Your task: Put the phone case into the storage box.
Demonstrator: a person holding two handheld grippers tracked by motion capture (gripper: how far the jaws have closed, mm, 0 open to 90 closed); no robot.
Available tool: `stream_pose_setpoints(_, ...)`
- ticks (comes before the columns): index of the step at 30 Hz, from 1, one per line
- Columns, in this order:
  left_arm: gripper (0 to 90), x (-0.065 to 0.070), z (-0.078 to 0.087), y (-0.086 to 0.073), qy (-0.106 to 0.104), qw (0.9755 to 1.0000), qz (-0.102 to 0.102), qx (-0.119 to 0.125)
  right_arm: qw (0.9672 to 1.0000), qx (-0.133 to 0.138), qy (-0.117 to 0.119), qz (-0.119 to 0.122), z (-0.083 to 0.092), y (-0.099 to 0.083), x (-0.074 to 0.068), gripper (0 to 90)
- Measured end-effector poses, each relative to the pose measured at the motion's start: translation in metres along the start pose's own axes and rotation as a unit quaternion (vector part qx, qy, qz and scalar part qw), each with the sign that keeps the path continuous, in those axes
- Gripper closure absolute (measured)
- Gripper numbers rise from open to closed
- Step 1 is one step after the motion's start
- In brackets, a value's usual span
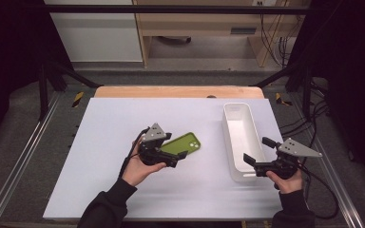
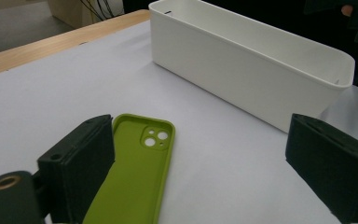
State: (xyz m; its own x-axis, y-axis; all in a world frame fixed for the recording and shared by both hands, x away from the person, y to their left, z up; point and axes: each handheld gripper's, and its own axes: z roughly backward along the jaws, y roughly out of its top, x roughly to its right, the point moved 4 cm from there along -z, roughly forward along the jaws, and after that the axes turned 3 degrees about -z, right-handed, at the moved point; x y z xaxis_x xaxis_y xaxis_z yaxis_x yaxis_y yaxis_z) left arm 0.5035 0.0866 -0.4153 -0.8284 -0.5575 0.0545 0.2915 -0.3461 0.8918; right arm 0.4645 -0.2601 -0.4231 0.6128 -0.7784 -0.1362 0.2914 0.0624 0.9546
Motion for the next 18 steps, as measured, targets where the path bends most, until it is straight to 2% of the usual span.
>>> stream_pose_setpoints(3, 3.7, -0.010, 0.010, -0.002, 0.012, 0.9999, 0.007, 0.001, 1.0000, 0.001, 0.000, -0.002, 0.000, 0.000, 0.000, 1.2)
stream_pose_setpoints(7, 3.2, -0.020, 0.018, -0.003, 0.026, 0.9996, 0.006, -0.002, 1.0000, 0.000, 0.000, -0.003, 0.001, 0.000, 0.000, 1.2)
stream_pose_setpoints(14, 2.8, -0.031, 0.023, -0.003, 0.039, 0.9992, 0.004, -0.004, 1.0000, 0.004, 0.001, -0.004, 0.002, 0.001, 0.000, 1.2)
stream_pose_setpoints(18, 2.7, -0.040, 0.020, -0.002, 0.044, 0.9990, -0.005, -0.009, 1.0000, 0.003, 0.002, -0.003, 0.002, 0.001, 0.000, 1.2)
